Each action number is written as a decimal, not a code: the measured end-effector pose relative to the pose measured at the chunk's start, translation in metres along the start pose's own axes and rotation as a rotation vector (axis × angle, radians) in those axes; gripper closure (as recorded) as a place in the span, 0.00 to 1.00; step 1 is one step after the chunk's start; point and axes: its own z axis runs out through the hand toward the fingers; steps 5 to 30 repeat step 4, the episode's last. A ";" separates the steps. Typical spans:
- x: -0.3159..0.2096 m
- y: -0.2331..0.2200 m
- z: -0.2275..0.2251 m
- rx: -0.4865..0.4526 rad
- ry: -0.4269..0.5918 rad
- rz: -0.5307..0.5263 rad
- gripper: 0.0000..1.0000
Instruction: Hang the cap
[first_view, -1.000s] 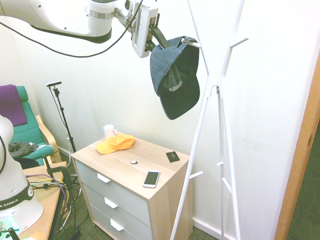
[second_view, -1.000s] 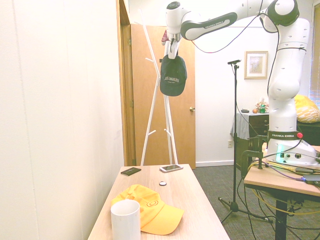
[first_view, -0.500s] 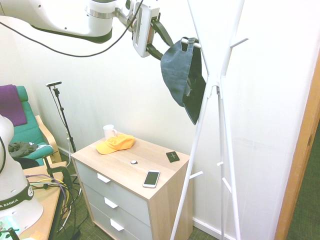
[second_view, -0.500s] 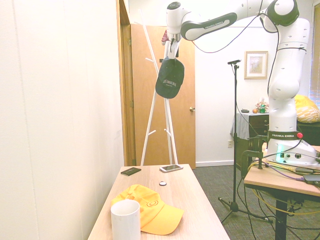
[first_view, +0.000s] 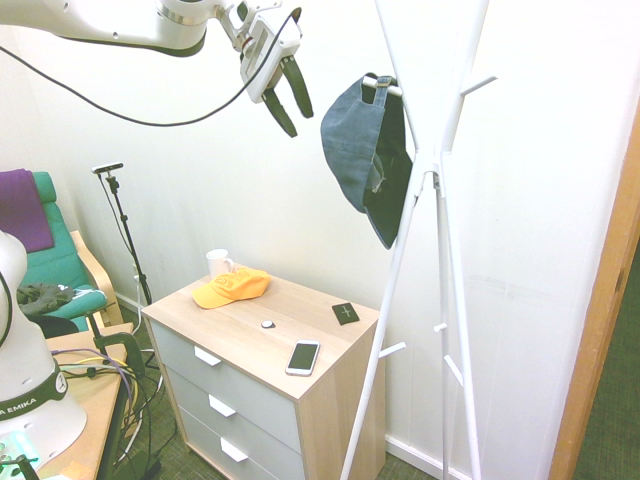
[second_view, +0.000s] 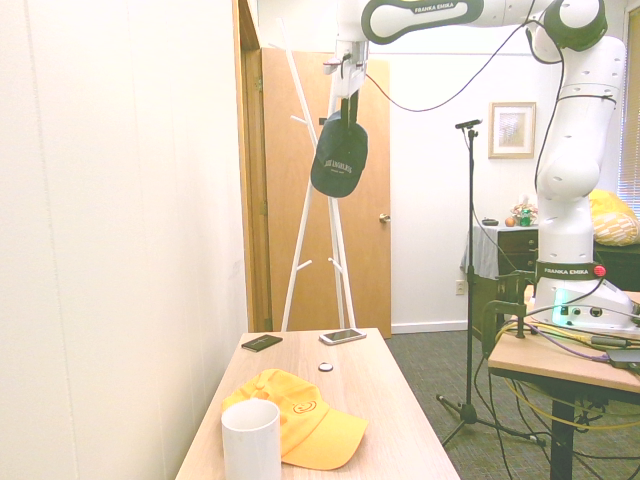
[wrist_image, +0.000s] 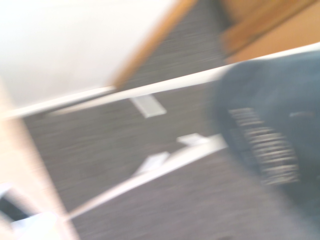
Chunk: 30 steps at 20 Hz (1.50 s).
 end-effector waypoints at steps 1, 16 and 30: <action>-0.003 -0.001 -0.002 0.032 -0.053 0.005 0.00; -0.008 -0.003 0.000 0.116 -0.209 0.020 0.00; -0.008 -0.003 0.000 0.116 -0.209 0.020 0.00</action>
